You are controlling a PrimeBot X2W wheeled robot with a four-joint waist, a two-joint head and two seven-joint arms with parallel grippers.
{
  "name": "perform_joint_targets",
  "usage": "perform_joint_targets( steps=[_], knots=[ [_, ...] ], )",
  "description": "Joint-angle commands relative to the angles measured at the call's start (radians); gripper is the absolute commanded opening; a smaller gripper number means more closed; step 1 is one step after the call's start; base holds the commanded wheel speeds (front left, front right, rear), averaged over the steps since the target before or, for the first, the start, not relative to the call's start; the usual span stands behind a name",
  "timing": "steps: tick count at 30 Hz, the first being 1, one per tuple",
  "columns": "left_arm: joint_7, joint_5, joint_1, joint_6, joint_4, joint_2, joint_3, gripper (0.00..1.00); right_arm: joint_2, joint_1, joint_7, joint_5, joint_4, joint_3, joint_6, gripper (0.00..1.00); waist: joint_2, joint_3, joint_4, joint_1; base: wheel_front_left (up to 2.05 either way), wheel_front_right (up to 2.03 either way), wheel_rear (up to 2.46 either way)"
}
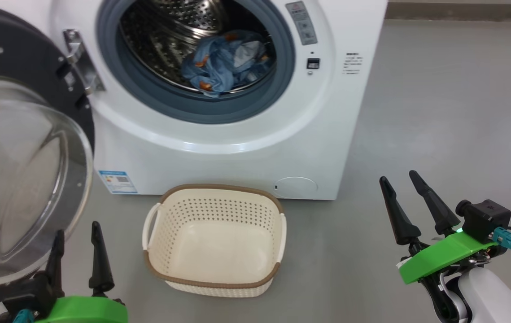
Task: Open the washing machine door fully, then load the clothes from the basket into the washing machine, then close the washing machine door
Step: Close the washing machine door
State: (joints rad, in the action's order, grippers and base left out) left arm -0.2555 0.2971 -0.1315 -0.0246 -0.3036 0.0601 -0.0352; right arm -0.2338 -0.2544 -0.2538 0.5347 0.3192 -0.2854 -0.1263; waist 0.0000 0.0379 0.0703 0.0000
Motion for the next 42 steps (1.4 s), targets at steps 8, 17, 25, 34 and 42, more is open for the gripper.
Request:
perform_joint_targets(
  steps=[8, 17, 25, 34, 42],
  knots=[
    [-0.006, -0.017, 0.013, 0.02, 0.029, 0.009, -0.027, 1.0, -0.01, 0.017, -0.008, 0.003, -0.017, -0.024, -0.004, 1.0, 0.0, -0.02, 0.144, 0.0, 0.0, 0.0, 0.0],
    [-0.006, -0.014, 0.022, 0.024, 0.03, 0.009, -0.019, 1.0, -0.007, 0.025, -0.008, 0.009, -0.011, -0.036, -0.004, 1.0, 0.0, -0.033, 0.25, 0.0, 0.0, 0.0, 0.0],
    [-0.006, -0.01, 0.022, 0.018, 0.015, 0.024, -0.017, 1.0, 0.0, 0.031, -0.008, 0.014, -0.009, -0.044, -0.004, 1.0, 0.0, -0.048, 0.332, 0.0, 0.0, 0.0, 0.0],
    [-0.006, -0.002, 0.027, 0.019, 0.022, 0.027, -0.015, 1.0, 0.006, 0.038, -0.008, 0.013, -0.008, -0.041, -0.004, 1.0, 0.0, -0.052, 0.389, 0.0, 0.0, 0.0, 0.0],
    [-0.006, 0.003, 0.03, 0.024, 0.027, 0.029, -0.018, 1.0, 0.009, 0.038, -0.008, 0.012, -0.007, -0.04, -0.004, 1.0, 0.0, -0.054, 0.412, 0.0, 0.0, 0.0, 0.0]
  ],
)
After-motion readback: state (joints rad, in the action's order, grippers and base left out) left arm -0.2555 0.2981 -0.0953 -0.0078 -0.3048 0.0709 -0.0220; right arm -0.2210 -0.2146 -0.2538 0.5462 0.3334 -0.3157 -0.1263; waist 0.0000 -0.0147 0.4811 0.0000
